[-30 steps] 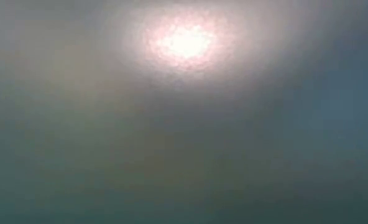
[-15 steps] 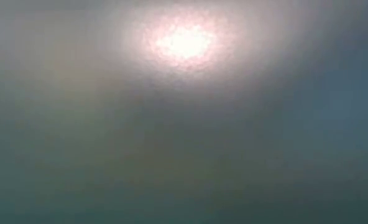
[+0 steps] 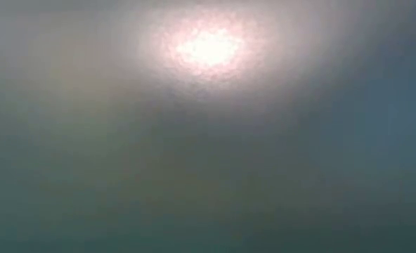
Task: Pick & Place Kitchen Items
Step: Put the blue table knife into the green bin
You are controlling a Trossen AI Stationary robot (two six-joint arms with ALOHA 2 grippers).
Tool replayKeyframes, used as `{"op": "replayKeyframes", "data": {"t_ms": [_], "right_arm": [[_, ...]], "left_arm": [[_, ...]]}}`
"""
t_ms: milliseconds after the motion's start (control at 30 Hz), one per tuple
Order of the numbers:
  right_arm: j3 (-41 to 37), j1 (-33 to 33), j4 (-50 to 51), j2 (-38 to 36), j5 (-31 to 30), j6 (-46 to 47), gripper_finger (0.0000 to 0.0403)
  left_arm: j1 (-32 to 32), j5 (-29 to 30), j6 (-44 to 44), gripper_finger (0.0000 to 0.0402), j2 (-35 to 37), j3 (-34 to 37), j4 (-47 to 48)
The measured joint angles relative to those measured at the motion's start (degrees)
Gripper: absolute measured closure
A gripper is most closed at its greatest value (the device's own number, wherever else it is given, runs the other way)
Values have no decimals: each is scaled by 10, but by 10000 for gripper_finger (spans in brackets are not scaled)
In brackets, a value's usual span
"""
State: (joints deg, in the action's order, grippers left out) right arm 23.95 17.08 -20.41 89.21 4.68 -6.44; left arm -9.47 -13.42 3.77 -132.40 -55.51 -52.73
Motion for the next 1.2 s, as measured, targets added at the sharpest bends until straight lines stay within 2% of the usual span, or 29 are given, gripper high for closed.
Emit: {"op": "replayKeyframes", "data": {"t_ms": [200, 400, 467, 667, 800, 967, 1200], "right_arm": [[0, 0, 18, 0, 0, 2, 131], [0, 0, 21, 0, 0, 11, 131], [0, 0, 21, 0, 0, 11, 131], [0, 0, 9, 0, -6, 11, 131], [0, 0, 10, -17, -31, 11, 131], [0, -4, 10, -45, -32, 14, 131], [0, -34, 9, -59, -25, 53, 131]], "left_arm": [[-11, 0, -25, 308, 13, 0, 36], [-19, 103, -84, 313, 14, 0, 33], [-19, 111, -89, 313, 14, 0, 33], [-13, 109, -80, 313, 15, 0, 33], [-9, 105, -59, 312, 32, 1, 67], [3, 103, -14, 294, 74, 20, 116], [11, 153, 2, 267, 129, 73, 131]]}}
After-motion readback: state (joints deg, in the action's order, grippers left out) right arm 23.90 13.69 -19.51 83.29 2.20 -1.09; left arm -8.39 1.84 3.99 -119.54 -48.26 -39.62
